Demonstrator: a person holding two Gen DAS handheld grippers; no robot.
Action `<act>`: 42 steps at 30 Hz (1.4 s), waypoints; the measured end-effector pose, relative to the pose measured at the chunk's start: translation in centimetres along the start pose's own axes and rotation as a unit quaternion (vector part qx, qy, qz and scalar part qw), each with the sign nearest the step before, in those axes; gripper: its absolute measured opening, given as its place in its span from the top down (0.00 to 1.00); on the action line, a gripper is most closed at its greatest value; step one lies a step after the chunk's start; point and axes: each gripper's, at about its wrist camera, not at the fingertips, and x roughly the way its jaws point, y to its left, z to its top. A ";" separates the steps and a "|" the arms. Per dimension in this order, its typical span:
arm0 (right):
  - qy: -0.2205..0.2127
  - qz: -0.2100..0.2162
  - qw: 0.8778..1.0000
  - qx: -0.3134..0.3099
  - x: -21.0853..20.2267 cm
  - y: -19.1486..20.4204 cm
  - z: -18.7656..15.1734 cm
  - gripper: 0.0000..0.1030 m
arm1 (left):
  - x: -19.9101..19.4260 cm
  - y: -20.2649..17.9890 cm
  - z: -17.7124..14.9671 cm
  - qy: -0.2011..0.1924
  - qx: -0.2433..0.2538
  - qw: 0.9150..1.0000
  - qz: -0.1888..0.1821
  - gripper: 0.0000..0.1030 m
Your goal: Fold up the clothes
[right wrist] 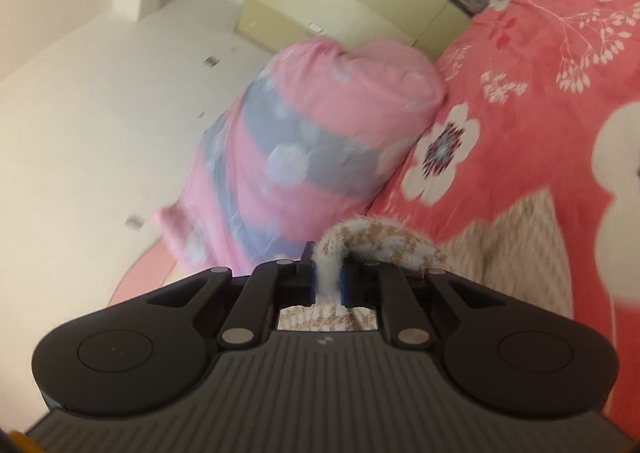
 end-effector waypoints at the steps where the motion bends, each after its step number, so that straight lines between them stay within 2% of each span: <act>1: -0.002 -0.009 1.000 0.026 1.7 -2.2 0.6 0.91 | 2.5 0.7 -0.5 0.008 -0.004 1.000 0.022 0.81; 2: -0.004 -0.019 0.998 0.053 3.3 -4.4 1.2 0.88 | 4.7 1.6 -1.2 0.022 -0.013 0.998 0.055 0.71; 3: -0.006 -0.028 0.996 0.079 5.0 -6.6 1.7 0.88 | 6.3 2.4 -1.8 0.036 -0.016 0.995 0.086 0.72; 4: 0.003 -0.054 0.991 0.125 6.0 -9.2 1.6 0.83 | 7.3 2.8 -2.3 0.040 -0.013 0.993 0.108 0.74; 5: -0.002 -0.051 0.987 0.153 6.1 -10.7 1.3 0.85 | 7.4 3.0 -2.6 0.029 -0.013 0.993 0.112 0.74; 7: -0.018 -0.036 0.978 0.204 6.0 -13.3 0.6 0.84 | 6.4 3.1 -2.3 0.010 -0.031 0.996 0.081 0.71; 8: -0.028 -0.036 0.980 0.194 5.4 -12.7 0.8 0.78 | 5.5 2.8 -1.8 0.003 -0.030 0.997 0.070 0.70; 9: -0.039 -0.036 0.982 0.179 4.6 -11.9 1.1 0.65 | 4.6 2.5 -1.3 -0.004 -0.028 0.998 0.061 0.69; 11: -0.061 -0.037 0.986 0.148 3.1 -10.2 1.6 0.47 | 1.8 1.6 -0.3 -0.013 -0.007 0.998 0.057 0.61; 13: -0.079 -0.041 0.988 0.124 1.4 -7.9 1.9 0.47 | -1.5 0.8 0.6 -0.018 0.011 0.999 0.050 0.56; 14: -0.084 -0.040 0.989 0.116 0.6 -6.8 2.0 0.47 | -3.4 0.7 0.5 -0.013 0.020 0.998 0.053 0.50; 15: -0.085 -0.039 0.990 0.101 -0.4 -5.5 1.6 0.45 | -5.3 0.6 0.3 -0.007 0.029 0.998 0.058 0.45; 17: -0.084 -0.044 0.993 0.067 -2.5 -3.1 0.3 0.39 | -9.1 0.6 0.0 0.005 0.046 0.997 0.068 0.42; 18: -0.074 -0.051 0.994 0.062 -3.7 -2.8 -1.1 0.34 | -11.0 0.9 -0.9 0.012 0.052 0.996 0.074 0.40; 20: -0.051 -0.064 0.995 0.057 -6.1 -2.3 -4.2 0.32 | -14.2 2.3 -3.2 0.029 0.046 0.995 0.085 0.36; 23: -0.017 -0.085 0.995 0.048 -9.6 -1.5 -8.8 0.29 | -17.3 5.1 -7.1 0.055 0.005 0.995 0.079 0.34; 24: -0.006 -0.095 0.994 0.051 -10.3 -1.8 -10.1 0.29 | -17.9 6.0 -8.4 0.061 -0.007 0.995 0.072 0.30; 29: 0.048 -0.146 0.986 0.070 -13.5 -3.4 -16.4 0.28 | -15.6 8.9 -13.7 0.115 -0.068 0.990 0.052 0.28; 32: 0.066 -0.173 0.980 0.074 -13.0 -4.1 -18.1 0.28 | -13.6 9.2 -14.1 0.094 -0.061 0.992 0.055 0.26; 34: 0.068 -0.168 0.981 0.070 -12.0 -4.2 -17.9 0.27 | -12.6 9.1 -14.0 0.074 -0.054 0.995 0.049 0.25; 39: 0.057 -0.148 0.983 0.096 -8.4 -5.6 -16.0 0.26 | -9.9 10.1 -13.4 0.036 -0.102 0.993 0.036 0.25; 42: 0.037 -0.133 0.984 0.117 -6.4 -6.6 -14.6 0.27 | -8.3 9.8 -13.3 0.022 -0.110 0.993 0.041 0.25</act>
